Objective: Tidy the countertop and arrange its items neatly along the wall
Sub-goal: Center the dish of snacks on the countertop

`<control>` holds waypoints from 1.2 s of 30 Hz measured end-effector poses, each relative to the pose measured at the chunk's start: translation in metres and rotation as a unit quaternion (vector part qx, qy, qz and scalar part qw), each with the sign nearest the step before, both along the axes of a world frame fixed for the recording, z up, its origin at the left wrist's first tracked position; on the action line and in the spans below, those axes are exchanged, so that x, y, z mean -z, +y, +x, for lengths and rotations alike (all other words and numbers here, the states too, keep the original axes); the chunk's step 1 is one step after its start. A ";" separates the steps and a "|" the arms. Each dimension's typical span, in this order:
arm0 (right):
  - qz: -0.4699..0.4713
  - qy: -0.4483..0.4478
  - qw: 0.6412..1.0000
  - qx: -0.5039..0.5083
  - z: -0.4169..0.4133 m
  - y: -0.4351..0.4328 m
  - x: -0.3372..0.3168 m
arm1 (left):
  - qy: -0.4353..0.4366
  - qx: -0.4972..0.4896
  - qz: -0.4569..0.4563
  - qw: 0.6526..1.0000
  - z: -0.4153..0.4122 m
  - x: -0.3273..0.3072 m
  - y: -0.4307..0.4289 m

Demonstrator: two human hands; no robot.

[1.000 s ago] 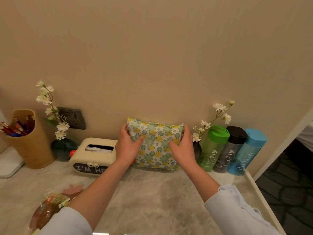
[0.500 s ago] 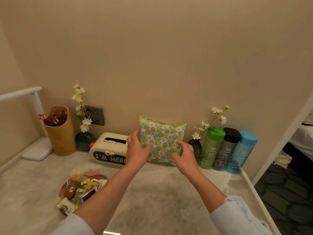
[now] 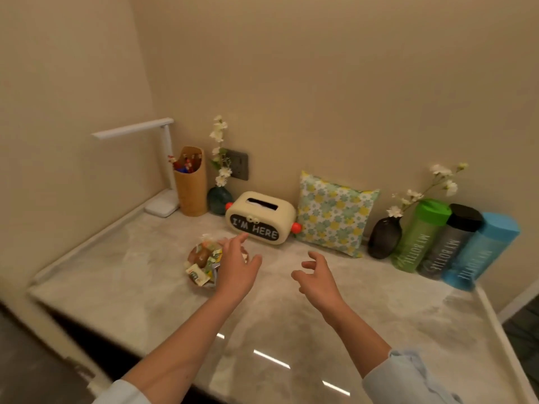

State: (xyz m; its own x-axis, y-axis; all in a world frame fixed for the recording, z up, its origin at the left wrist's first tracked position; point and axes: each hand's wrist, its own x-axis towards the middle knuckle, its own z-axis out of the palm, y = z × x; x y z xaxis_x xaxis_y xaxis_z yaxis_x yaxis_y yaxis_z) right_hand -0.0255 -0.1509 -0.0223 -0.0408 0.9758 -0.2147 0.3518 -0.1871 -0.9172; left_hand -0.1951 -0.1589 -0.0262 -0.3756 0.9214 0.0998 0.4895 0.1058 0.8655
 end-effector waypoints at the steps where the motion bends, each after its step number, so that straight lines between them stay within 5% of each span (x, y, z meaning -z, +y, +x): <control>1: -0.012 0.004 1.000 -0.009 -0.008 -0.004 0.004 | 0.002 -0.013 -0.002 1.000 -0.008 0.003 -0.008; 14: -0.081 0.023 0.996 0.009 -0.103 -0.008 0.045 | -0.005 -0.053 -0.050 0.997 -0.106 0.041 -0.026; 29: -0.063 0.042 0.985 0.153 -0.177 0.023 0.069 | -0.031 0.089 -0.192 0.977 -0.177 0.076 0.039; 36: -0.036 0.025 0.980 0.196 -0.169 0.020 0.072 | -0.027 0.147 -0.187 0.971 -0.173 0.083 0.052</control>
State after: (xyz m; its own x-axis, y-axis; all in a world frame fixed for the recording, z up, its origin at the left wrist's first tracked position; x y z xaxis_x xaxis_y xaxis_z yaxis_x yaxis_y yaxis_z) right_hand -0.1946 -0.1312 -0.0940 0.3216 0.9010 -0.2913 0.1954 -0.3642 -0.9106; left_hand -0.3677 -0.1071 -0.1089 -0.0868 0.9575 -0.2749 0.5002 0.2805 0.8192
